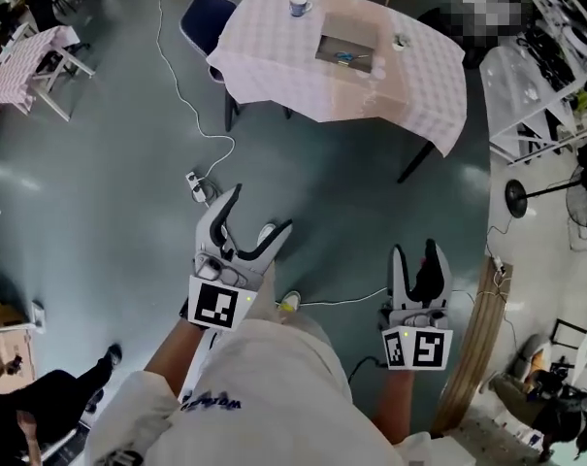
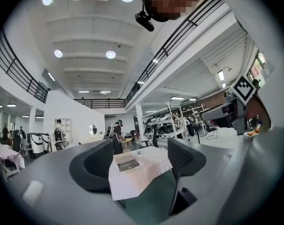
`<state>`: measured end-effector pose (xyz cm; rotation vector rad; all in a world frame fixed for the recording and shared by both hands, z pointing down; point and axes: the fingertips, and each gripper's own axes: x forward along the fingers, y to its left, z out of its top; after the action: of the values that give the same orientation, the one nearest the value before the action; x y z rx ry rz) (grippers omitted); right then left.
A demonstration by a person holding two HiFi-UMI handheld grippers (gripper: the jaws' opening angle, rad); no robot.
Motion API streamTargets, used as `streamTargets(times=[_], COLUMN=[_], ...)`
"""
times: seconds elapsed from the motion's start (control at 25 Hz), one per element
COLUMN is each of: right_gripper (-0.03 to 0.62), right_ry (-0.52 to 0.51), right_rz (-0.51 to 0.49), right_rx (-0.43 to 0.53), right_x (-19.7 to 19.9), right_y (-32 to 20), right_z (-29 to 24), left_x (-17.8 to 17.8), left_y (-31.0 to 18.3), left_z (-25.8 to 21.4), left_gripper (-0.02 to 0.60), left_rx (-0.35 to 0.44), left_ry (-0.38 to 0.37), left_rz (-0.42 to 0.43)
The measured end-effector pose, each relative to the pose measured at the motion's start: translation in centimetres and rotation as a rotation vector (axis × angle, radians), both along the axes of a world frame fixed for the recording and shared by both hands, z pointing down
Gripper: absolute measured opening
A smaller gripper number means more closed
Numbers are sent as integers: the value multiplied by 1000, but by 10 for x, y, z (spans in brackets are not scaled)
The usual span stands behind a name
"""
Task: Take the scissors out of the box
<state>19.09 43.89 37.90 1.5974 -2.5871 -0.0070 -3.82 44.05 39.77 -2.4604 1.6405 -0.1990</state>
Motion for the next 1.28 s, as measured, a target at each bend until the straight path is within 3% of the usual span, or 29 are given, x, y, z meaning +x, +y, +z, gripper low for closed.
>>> streamTargets(times=[0.12, 0.36, 0.52, 0.68, 0.8, 1.0, 1.28], right_gripper=[242, 242, 242, 241, 239, 239, 230], right_ry=[16, 78, 65, 117, 118, 109, 82], right_rz=[-16, 0, 8, 39, 70, 98, 41], right_rx=[-3, 19, 24, 40, 15, -24, -42], right_x=[-17, -54, -84, -104, -102, -97, -104], right_y=[-38, -118, -165, -199, -215, -258, -375], right_z=[-1, -10, -17, -10, -1, 16, 47], left_x=[-16, -61, -88, -108, -113, -118, -100], left_y=[-27, -99, -144, -188, -214, -257, -356], left_z=[3, -2, -10, 0, 5, 11, 28], left_gripper=[365, 356, 348, 339, 302, 301, 301], left_rx=[8, 31, 62, 53, 44, 33, -14], left_ry=[-45, -29, -28, -13, 5, -7, -44], left_rz=[-19, -38, -14, 15, 40, 54, 43])
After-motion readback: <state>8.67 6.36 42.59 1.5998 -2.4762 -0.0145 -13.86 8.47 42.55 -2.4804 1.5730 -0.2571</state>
